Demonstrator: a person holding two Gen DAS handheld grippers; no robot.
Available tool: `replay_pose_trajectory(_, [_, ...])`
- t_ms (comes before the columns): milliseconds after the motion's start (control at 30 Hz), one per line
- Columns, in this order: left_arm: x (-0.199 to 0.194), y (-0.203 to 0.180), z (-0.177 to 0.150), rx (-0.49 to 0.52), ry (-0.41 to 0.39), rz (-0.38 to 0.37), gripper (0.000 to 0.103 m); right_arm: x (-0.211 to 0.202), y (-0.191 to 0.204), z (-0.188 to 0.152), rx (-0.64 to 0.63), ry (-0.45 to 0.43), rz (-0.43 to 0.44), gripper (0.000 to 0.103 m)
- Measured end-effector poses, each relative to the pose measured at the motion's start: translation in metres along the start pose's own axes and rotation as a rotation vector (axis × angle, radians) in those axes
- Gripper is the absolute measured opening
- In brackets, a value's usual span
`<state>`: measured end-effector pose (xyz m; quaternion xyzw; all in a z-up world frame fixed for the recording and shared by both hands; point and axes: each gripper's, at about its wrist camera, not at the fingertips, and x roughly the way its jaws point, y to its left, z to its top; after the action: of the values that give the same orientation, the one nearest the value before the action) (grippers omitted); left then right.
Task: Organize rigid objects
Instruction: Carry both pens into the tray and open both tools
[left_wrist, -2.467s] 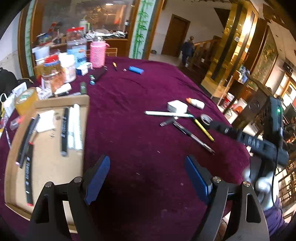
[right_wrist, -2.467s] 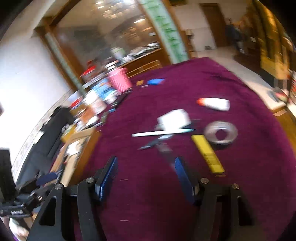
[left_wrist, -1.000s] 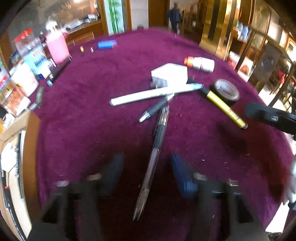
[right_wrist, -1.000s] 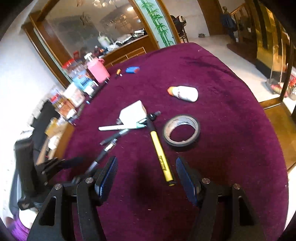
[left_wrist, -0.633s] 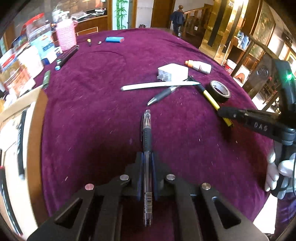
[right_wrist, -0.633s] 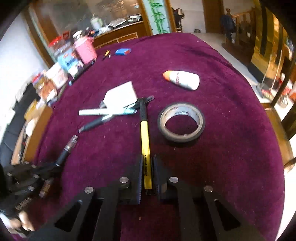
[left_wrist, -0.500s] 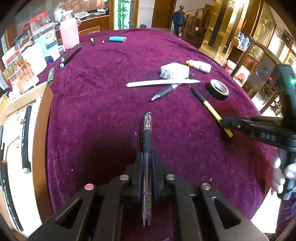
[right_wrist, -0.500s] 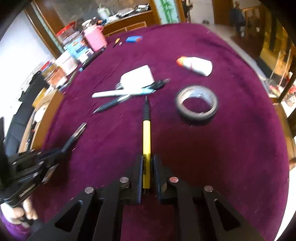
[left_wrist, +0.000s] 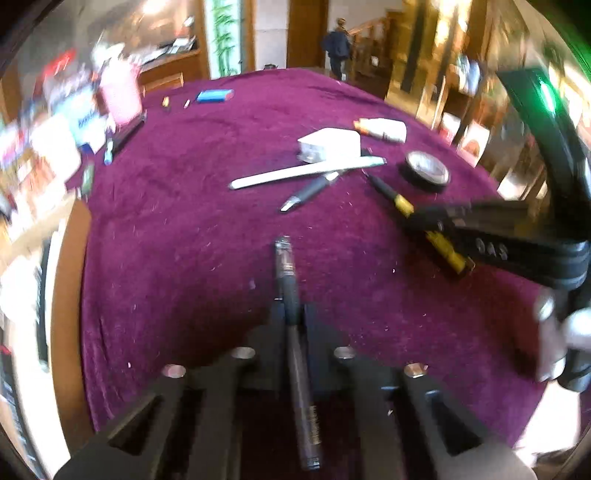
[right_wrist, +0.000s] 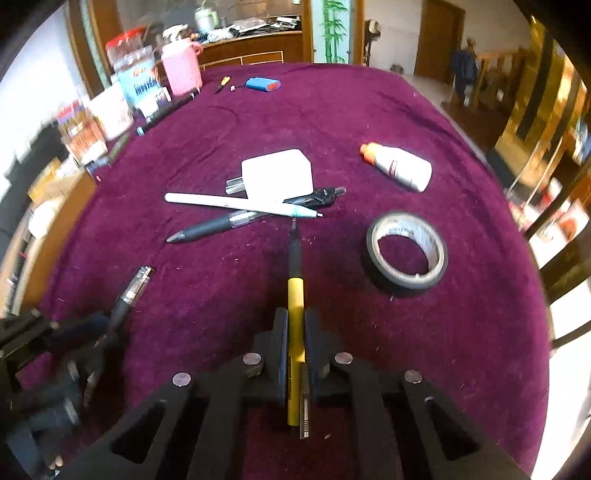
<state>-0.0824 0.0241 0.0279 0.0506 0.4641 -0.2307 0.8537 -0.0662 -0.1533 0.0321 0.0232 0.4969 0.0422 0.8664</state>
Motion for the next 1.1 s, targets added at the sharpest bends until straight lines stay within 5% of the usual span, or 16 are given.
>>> replay_pose_trajectory(233, [-0.045,0.035,-0.012,-0.138,-0.086,-0.081,0.010,-0.031,0.002,-0.006,0.094,-0.056,0.197,0.009])
replay_pose_trajectory(467, [-0.108,0.082,-0.033,-0.272,-0.208,-0.108,0.010,-0.063,0.051,0.002,0.048,-0.105,0.364,0.009])
replay_pose_trajectory(633, [-0.133,0.127,-0.048,-0.369,-0.245,-0.029,0.010,-0.068,0.101,0.013,0.002,-0.083,0.485,0.010])
replay_pose_trajectory(867, [-0.132,0.196,-0.075,-0.514,-0.185,0.117,0.010,-0.037,0.181,0.029,-0.061,0.003,0.574,0.010])
replay_pose_trajectory(1100, [-0.113,0.223,-0.083,-0.568,-0.136,0.134,0.010,0.002,0.262,0.029,-0.156,0.098,0.572,0.010])
